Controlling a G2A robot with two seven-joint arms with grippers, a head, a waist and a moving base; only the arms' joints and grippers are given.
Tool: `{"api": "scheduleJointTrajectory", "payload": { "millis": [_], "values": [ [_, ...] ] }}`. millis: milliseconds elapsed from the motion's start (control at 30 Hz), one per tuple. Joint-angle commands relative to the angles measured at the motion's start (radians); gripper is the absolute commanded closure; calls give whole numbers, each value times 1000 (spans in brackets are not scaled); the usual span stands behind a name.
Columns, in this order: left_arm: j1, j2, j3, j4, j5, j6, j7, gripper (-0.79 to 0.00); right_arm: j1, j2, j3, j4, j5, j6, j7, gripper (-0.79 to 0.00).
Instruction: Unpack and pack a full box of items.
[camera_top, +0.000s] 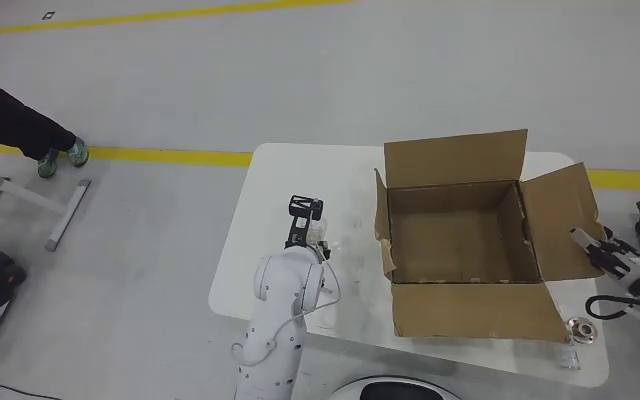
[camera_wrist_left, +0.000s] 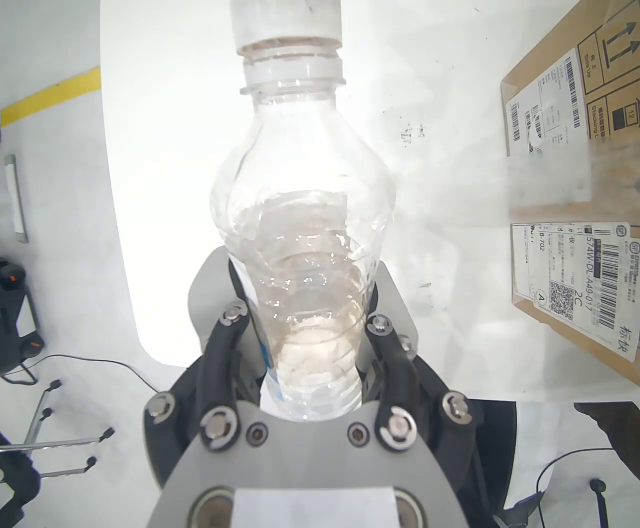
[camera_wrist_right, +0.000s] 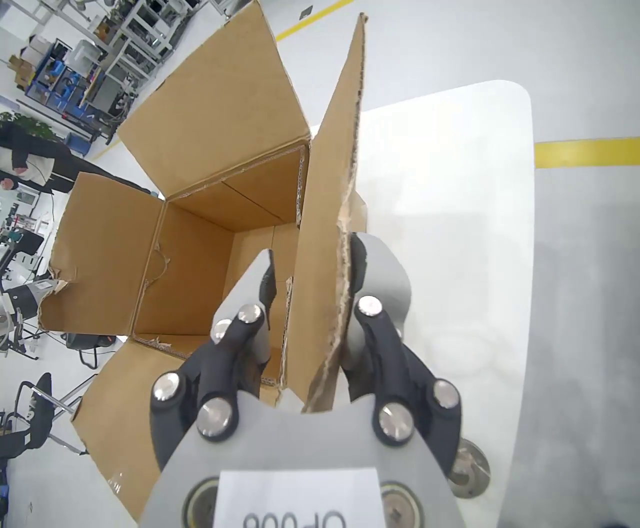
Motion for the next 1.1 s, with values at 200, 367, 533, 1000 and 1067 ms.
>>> {"api": "scheduleJointTrajectory", "payload": {
  "millis": [200, 367, 533, 1000, 1067],
  "values": [
    [11, 1, -2, -11, -8, -3, 39, 0, -6, -1, -20, 1, 4, 4, -11, 0],
    [-7, -1, -2, -96, -49, 9, 46, 0, -25, -3, -62, -7, 79, 55, 15, 0],
    [-82, -5, 10, -177, -68, -6, 8, 0, -59, -5, -108, -54, 70, 78, 2, 0],
    [-281, -37, 116, -121, -402, 25, -28, 0, -100, -5, -173, -133, 27, 126, -53, 0],
    [-291, -44, 134, -82, -472, 46, -29, 0, -102, -4, -171, -138, 28, 128, -55, 0]
  ]
}}
